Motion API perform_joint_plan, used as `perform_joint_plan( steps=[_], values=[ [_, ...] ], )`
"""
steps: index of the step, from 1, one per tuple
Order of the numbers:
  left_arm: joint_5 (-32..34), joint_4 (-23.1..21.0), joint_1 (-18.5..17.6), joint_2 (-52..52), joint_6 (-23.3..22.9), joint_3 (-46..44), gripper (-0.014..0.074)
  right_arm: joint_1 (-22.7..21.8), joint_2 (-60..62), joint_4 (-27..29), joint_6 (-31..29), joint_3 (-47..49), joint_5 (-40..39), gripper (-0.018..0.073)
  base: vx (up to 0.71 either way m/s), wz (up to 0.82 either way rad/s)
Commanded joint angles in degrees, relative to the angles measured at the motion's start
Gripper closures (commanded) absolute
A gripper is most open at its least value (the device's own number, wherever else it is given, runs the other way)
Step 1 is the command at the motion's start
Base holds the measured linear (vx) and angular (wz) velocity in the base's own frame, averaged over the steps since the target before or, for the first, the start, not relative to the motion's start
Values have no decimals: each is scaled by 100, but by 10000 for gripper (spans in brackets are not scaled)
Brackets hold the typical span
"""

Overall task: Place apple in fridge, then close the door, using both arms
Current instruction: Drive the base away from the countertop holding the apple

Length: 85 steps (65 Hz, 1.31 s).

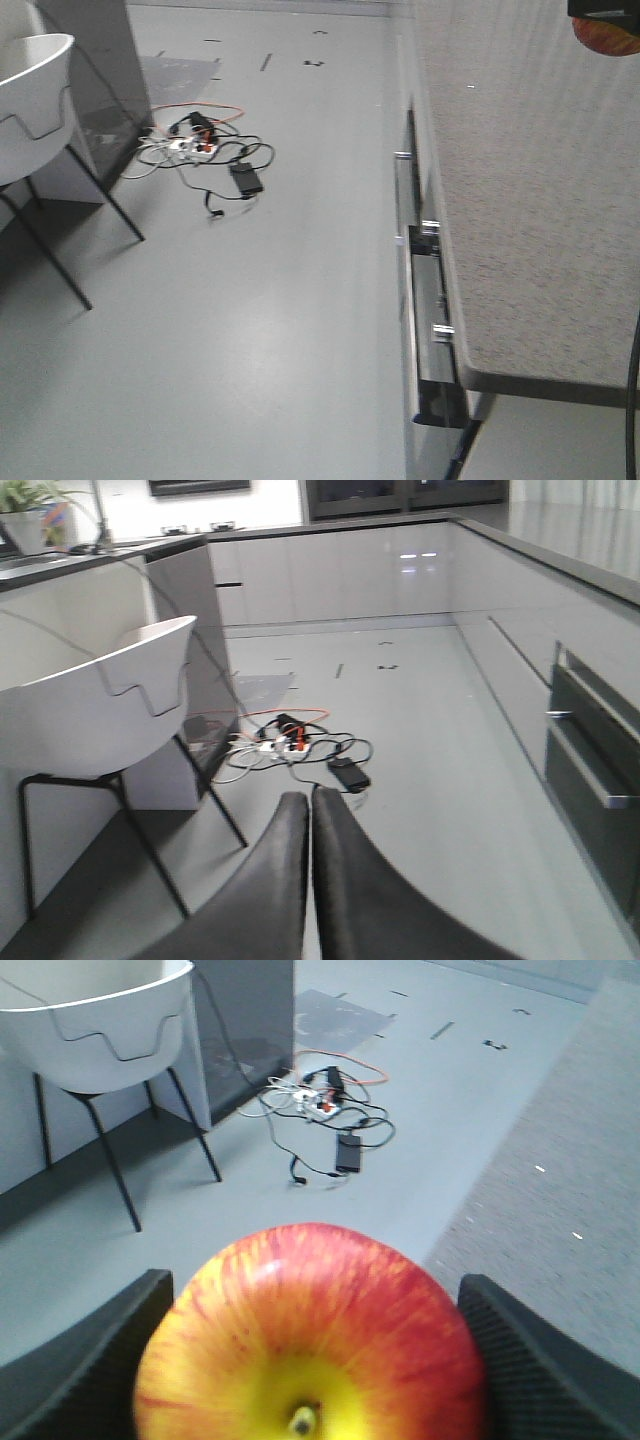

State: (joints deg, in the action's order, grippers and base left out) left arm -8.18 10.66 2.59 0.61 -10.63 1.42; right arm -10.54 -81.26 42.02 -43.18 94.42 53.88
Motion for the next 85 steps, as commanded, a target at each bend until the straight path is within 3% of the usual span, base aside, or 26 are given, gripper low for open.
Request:
perform_joint_plan(
  steps=[1,85],
  values=[
    [376,-14,-39,91,-36,-115,603,-27,190,286,-6,180,-349,440,2,40],
    [376,-14,-39,91,-36,-115,603,-27,190,286,-6,180,-349,440,0,46]
  ],
)
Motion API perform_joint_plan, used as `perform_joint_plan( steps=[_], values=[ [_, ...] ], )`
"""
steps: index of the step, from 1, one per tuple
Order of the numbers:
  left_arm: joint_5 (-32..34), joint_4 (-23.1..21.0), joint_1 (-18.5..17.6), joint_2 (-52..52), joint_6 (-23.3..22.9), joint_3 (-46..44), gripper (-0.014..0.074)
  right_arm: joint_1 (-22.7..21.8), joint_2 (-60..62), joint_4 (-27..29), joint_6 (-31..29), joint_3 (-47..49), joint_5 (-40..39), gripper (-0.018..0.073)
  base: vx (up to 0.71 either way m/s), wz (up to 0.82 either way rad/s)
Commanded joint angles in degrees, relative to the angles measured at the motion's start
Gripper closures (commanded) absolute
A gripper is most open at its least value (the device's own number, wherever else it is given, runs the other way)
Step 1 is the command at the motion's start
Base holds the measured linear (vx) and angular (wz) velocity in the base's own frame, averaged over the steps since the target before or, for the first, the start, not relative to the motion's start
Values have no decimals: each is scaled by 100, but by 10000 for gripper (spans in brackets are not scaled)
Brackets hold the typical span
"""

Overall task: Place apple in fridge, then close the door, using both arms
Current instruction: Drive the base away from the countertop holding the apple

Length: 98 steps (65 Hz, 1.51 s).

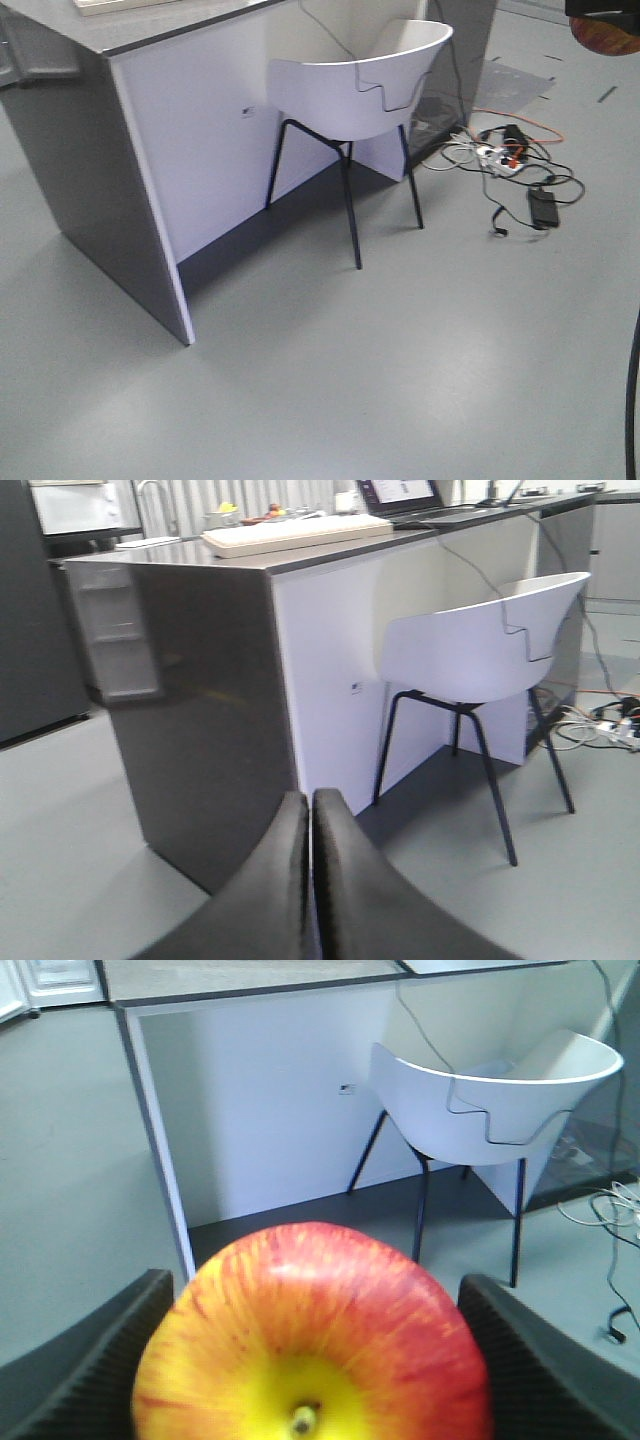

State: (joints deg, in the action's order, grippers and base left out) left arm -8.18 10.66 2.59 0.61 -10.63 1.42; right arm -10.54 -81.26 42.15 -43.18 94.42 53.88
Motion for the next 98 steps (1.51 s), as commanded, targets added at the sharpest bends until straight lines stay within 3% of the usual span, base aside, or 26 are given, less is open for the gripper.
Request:
perform_joint_plan(
  steps=[1,98],
  values=[
    [376,-14,-39,91,-36,-115,603,-27,190,273,-6,180,-349,440,-1,33],
    [376,-14,-39,91,-36,-115,603,-27,190,273,-6,180,-349,440,0,34]
  ],
)
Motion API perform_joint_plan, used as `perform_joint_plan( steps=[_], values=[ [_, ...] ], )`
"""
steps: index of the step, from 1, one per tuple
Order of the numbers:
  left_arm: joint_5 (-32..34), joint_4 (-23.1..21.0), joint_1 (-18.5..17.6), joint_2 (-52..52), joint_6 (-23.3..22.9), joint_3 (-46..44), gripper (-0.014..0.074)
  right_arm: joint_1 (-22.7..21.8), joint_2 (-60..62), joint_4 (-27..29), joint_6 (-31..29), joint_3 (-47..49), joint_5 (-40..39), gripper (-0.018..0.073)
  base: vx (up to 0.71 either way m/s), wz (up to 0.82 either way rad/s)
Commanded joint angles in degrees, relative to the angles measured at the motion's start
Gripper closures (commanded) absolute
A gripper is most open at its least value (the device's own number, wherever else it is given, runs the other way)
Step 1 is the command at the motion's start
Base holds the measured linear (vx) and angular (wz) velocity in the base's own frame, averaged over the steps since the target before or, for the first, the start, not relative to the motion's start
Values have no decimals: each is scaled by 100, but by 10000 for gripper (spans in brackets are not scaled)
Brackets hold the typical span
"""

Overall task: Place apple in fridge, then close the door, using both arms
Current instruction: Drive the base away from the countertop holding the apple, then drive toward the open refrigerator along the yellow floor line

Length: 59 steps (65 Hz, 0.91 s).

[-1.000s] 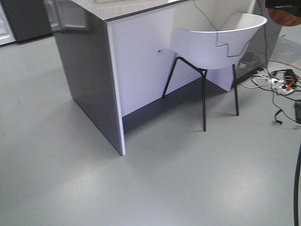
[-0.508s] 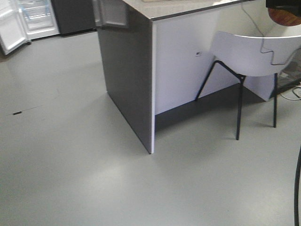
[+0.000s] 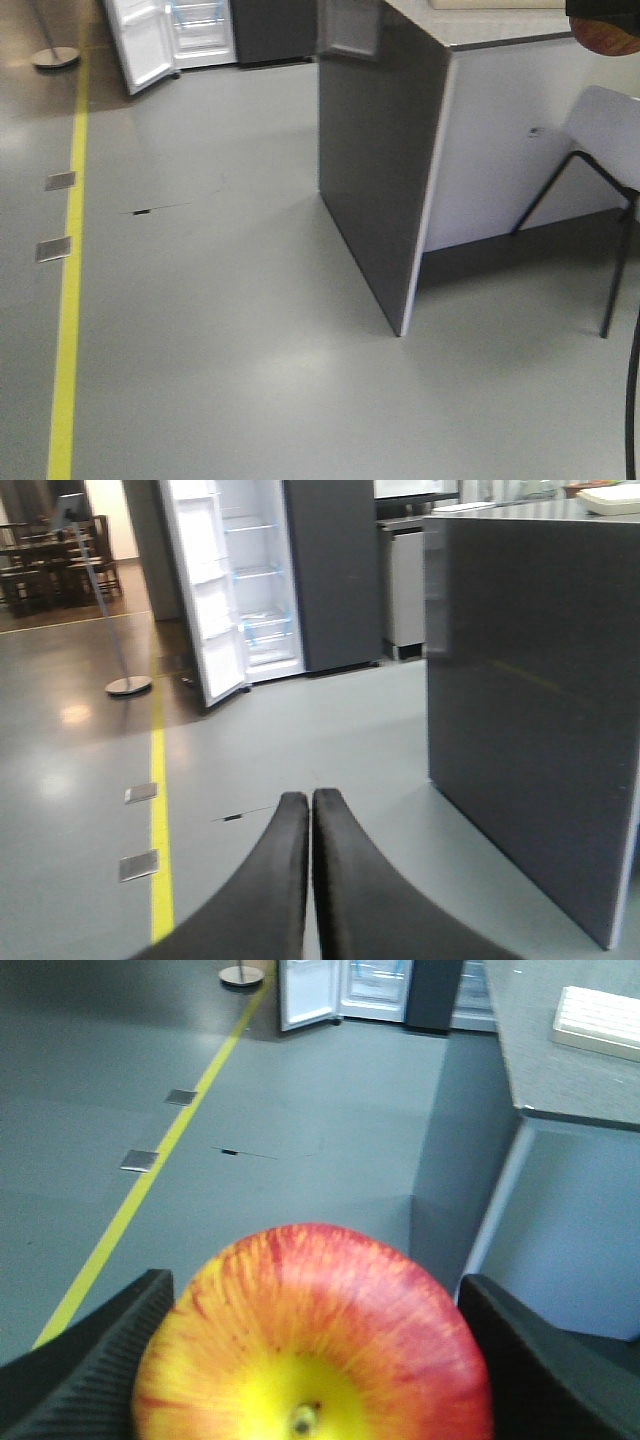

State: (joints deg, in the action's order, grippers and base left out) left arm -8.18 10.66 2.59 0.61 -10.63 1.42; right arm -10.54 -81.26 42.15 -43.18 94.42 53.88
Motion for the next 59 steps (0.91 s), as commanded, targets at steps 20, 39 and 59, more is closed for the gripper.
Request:
perform_joint_plan(
  steps=[20,39,59],
  values=[
    [376,-14,-39,91,-36,-115,603,-27,190,273,-6,180,-349,440,4,39],
    [376,-14,-39,91,-36,-115,603,-27,190,273,-6,180,-349,440,7,33],
    [376,-14,-39,91,-36,-115,603,-27,190,273,-6,180,-349,440,8,30]
  ],
)
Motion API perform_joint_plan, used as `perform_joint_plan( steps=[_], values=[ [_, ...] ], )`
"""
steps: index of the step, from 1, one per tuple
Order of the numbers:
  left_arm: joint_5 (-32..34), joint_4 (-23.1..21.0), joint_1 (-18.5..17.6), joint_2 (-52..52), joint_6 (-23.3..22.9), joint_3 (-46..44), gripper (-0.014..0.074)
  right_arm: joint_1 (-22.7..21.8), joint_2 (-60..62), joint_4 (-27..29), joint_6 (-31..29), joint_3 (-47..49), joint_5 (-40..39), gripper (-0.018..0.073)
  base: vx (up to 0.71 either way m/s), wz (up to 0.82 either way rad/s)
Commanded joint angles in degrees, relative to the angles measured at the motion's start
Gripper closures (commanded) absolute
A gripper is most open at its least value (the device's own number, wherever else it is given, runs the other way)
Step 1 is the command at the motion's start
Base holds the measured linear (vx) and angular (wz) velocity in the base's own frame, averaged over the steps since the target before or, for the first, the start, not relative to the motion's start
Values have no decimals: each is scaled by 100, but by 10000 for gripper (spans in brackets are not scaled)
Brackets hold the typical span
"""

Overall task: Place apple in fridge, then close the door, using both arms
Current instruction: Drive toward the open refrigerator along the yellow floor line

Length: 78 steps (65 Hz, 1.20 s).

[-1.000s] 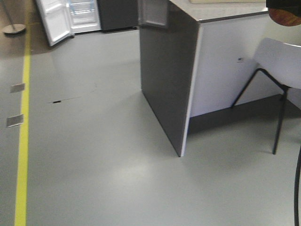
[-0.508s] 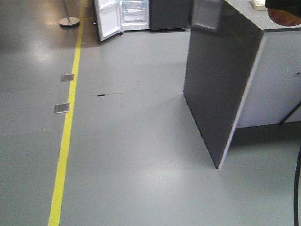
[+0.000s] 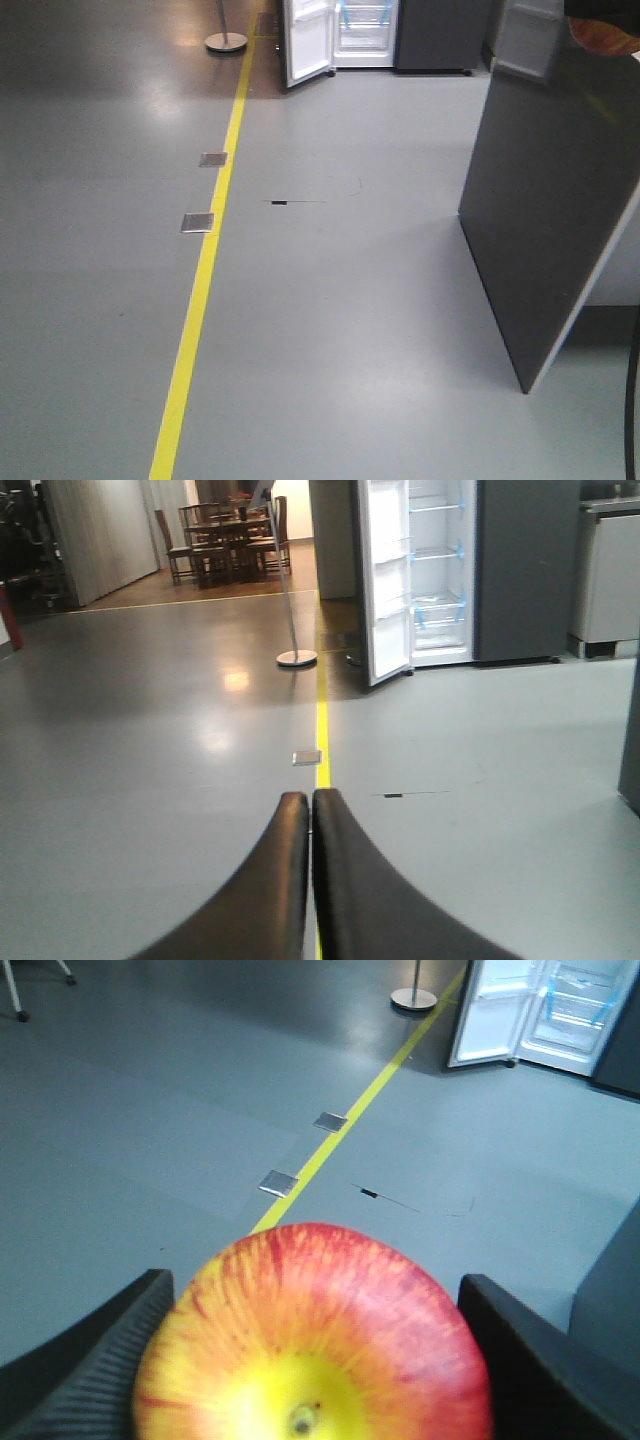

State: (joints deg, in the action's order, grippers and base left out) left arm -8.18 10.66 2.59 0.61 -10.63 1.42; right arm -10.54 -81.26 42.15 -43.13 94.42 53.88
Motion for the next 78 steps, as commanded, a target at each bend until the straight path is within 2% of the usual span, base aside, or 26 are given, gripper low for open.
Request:
perform_joint_plan(
  steps=[1,32,78],
  values=[
    [376,-14,-39,91,-36,-115,603,-27,190,273,-11,180,-349,440,9,26],
    [376,-14,-39,91,-36,-115,603,-27,190,273,-11,180,-349,440,9,16],
    [376,-14,-39,91,-36,-115,603,-27,190,273,-11,180,-349,440,12,1]
  ],
)
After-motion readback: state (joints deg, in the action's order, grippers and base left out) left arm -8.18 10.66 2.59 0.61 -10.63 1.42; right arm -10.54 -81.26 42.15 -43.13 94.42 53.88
